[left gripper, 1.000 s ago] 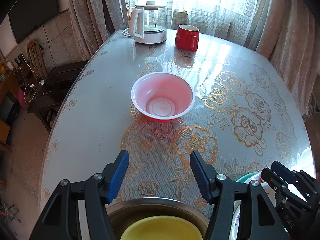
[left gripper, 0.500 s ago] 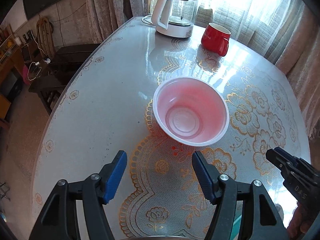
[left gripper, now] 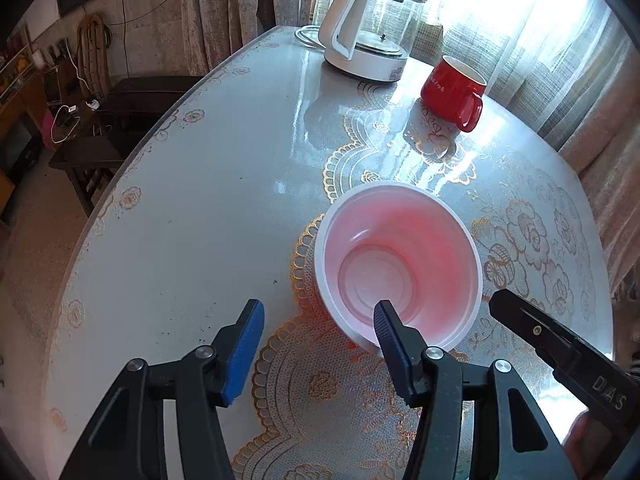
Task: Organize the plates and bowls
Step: 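Move the left gripper to the red plastic bowl rim and close it, then close the right gripper on the red bowl rim while the left gripper holds it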
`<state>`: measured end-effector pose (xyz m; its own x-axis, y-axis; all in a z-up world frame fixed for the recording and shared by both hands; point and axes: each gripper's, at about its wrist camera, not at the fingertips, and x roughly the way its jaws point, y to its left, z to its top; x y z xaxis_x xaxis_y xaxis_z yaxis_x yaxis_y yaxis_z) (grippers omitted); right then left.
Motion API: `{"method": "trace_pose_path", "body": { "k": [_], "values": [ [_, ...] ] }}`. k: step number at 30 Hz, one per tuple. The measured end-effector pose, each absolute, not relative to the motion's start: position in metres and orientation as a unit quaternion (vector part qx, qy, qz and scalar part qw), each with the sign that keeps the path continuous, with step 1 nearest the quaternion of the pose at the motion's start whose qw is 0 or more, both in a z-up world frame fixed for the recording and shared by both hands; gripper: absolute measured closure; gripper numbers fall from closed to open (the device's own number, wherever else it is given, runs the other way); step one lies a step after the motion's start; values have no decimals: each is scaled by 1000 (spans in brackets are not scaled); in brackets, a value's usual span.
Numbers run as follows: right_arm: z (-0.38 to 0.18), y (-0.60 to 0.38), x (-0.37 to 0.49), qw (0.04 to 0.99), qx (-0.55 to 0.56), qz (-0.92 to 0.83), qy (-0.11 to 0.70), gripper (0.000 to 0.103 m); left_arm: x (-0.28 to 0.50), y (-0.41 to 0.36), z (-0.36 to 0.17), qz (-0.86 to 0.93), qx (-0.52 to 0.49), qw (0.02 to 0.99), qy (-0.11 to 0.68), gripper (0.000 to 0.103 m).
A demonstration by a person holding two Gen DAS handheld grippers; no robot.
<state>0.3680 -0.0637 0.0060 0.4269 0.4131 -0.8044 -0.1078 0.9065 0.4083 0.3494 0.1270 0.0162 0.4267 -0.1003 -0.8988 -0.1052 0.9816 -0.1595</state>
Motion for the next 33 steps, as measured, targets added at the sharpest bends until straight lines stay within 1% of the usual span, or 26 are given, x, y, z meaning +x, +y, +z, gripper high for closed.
{"method": "trace_pose_path", "body": {
  "k": [5, 6, 8, 9, 10, 11, 21, 23, 27, 29, 32, 33],
  "values": [
    [-9, -49, 382, 822, 139, 152, 532, 70, 351, 119, 3, -15, -95, 827, 554, 60],
    [-12, -47, 383, 820, 136, 152, 534, 70, 351, 118, 1, -15, -92, 826, 555, 60],
    [-17, -45, 383, 820, 127, 152, 537, 74, 351, 114, -2, -16, -85, 824, 560, 63],
    [-19, -45, 382, 818, 125, 153, 540, 83, 351, 113, -4, -19, -84, 822, 562, 65],
    [-20, -45, 381, 815, 126, 159, 542, 88, 350, 112, -5, -22, -82, 820, 566, 67],
    [-21, -47, 379, 813, 128, 163, 544, 90, 350, 110, -6, -25, -79, 819, 568, 67],
    [-14, -88, 331, 810, 134, 148, 551, 94, 327, 75, 1, -66, -14, 826, 560, 67],
    [-8, -98, 319, 813, 132, 147, 548, 94, 321, 65, 2, -74, 1, 825, 560, 63],
    [-1, -117, 297, 817, 135, 137, 543, 94, 312, 44, 3, -99, 25, 826, 554, 61],
    [0, -125, 291, 820, 147, 135, 537, 94, 311, 37, 3, -95, 39, 831, 547, 58],
    [3, -129, 292, 823, 167, 148, 523, 91, 311, 33, 4, -90, 38, 831, 548, 57],
    [4, -128, 295, 824, 173, 151, 519, 84, 313, 35, 4, -90, 34, 830, 549, 57]
  ]
}}
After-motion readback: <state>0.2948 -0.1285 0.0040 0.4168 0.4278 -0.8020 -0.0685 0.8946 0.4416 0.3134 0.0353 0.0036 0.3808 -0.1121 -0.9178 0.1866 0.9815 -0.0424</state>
